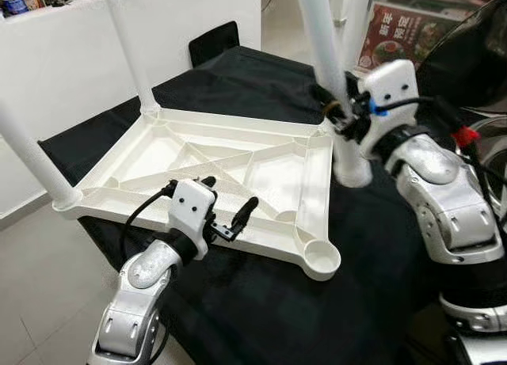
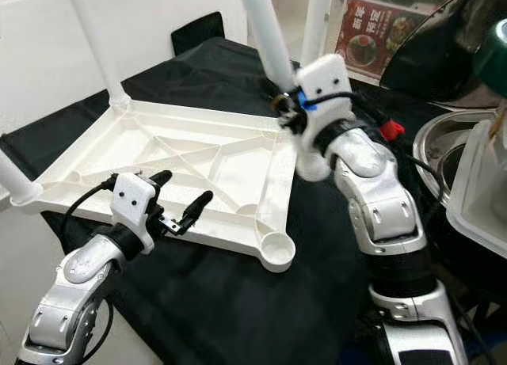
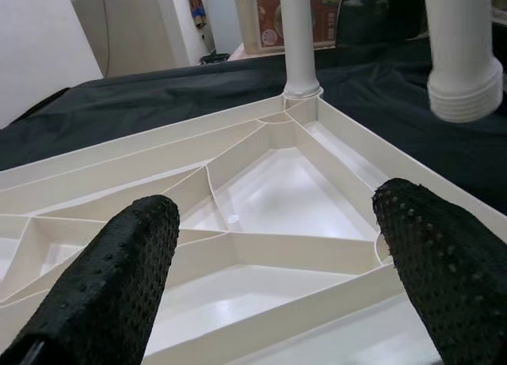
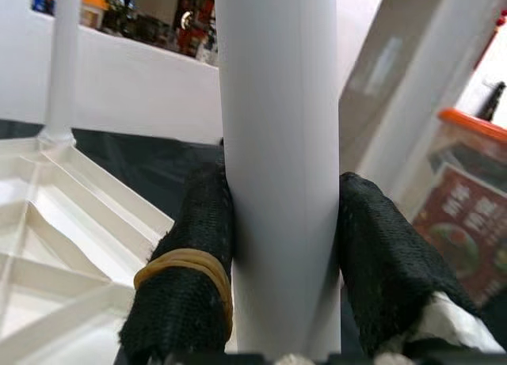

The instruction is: Building children table

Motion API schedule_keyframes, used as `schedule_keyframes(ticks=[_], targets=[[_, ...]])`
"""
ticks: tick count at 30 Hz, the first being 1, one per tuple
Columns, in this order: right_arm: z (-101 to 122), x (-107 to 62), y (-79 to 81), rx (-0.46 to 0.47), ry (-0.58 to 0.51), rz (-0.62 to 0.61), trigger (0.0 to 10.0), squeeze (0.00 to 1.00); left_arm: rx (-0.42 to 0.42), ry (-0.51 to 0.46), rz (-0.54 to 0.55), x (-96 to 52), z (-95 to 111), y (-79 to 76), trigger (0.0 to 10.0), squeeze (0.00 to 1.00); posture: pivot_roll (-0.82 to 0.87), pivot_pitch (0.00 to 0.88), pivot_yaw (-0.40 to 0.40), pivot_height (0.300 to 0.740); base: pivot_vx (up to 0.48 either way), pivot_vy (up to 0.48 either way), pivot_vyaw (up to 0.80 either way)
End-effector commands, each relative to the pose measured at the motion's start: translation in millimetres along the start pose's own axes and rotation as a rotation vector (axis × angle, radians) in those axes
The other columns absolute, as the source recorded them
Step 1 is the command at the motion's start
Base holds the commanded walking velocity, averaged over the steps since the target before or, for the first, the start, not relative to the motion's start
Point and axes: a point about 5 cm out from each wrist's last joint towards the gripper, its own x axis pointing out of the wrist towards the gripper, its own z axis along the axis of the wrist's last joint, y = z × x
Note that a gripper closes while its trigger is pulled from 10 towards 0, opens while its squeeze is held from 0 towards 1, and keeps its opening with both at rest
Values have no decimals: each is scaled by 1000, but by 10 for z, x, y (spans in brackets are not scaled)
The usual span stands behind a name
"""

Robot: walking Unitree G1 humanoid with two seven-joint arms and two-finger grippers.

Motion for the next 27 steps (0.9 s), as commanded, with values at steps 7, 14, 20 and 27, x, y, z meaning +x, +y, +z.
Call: schedule_keyframes(ticks=[7,14,20,27], targets=[[-208,-57,69,53,132,60,10000,0,67,71,61,-69,-85,114,10000,0,-61,118,16,740,0,0,0],[-285,-200,393,450,204,263,10000,0,116,115,226,-127,-123,332,10000,0,-58,136,18,740,0,0,0],[-187,-204,469,741,154,295,10000,0,143,132,303,-158,-128,435,10000,0,-57,140,19,740,0,0,0],[5,-161,420,1067,-21,266,10000,0,140,135,310,-151,-125,430,10000,0,-62,148,25,740,0,0,0]])
